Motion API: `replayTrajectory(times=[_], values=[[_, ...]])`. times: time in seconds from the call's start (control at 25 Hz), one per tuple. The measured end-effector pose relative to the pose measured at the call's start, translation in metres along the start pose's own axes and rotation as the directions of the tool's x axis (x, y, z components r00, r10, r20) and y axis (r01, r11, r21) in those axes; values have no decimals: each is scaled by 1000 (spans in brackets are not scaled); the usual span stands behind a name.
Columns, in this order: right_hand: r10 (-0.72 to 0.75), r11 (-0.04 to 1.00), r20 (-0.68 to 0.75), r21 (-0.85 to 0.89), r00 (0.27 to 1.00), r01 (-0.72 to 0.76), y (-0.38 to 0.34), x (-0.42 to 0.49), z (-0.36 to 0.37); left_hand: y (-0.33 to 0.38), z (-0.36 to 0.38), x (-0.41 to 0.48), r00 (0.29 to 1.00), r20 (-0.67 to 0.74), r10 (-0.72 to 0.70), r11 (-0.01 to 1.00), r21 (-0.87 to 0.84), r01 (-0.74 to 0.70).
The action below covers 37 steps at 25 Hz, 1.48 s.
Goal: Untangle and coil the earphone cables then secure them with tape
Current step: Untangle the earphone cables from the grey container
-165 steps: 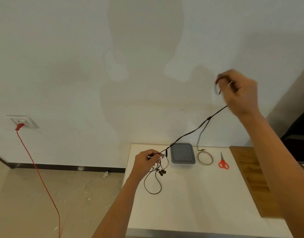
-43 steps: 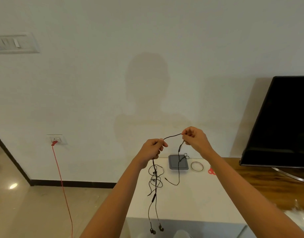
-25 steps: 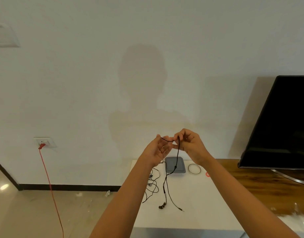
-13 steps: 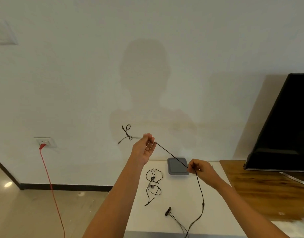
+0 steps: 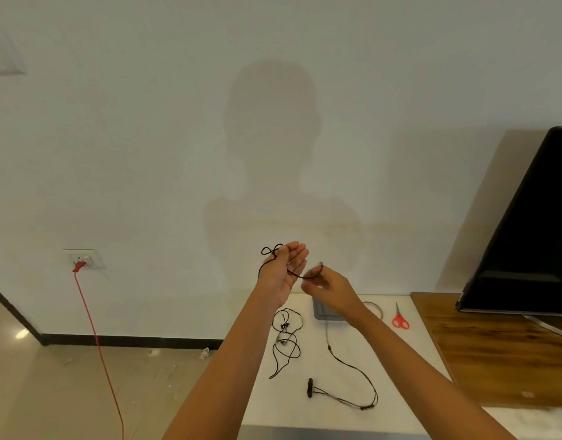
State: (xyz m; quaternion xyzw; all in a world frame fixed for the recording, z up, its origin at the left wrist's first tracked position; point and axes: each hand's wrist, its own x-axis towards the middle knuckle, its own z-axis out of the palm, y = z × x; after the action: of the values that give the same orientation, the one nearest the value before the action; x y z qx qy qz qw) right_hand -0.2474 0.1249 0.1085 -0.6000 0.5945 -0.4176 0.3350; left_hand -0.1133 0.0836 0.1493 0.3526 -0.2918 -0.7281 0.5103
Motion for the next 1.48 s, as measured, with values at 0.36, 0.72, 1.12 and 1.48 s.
replayTrajectory(times=[0.36,0.72,1.12,1.48], values=[[487,609,-126,759,864,-232,0,-5,-7,5,-30,-2,981,-186,58,987,159,-29],[480,589,-13,745,877,-312,39,-19,-32,-16,-64,-9,989,97,109,667,731,-145],[294,801,143,502,945,-325,-13,-22,-56,-78,-35,-17,930,350,-117,441,857,-267],[728,610,-208,630,653,-480,67,-7,-86,-9,-75,-29,981,185,51,535,825,-184]])
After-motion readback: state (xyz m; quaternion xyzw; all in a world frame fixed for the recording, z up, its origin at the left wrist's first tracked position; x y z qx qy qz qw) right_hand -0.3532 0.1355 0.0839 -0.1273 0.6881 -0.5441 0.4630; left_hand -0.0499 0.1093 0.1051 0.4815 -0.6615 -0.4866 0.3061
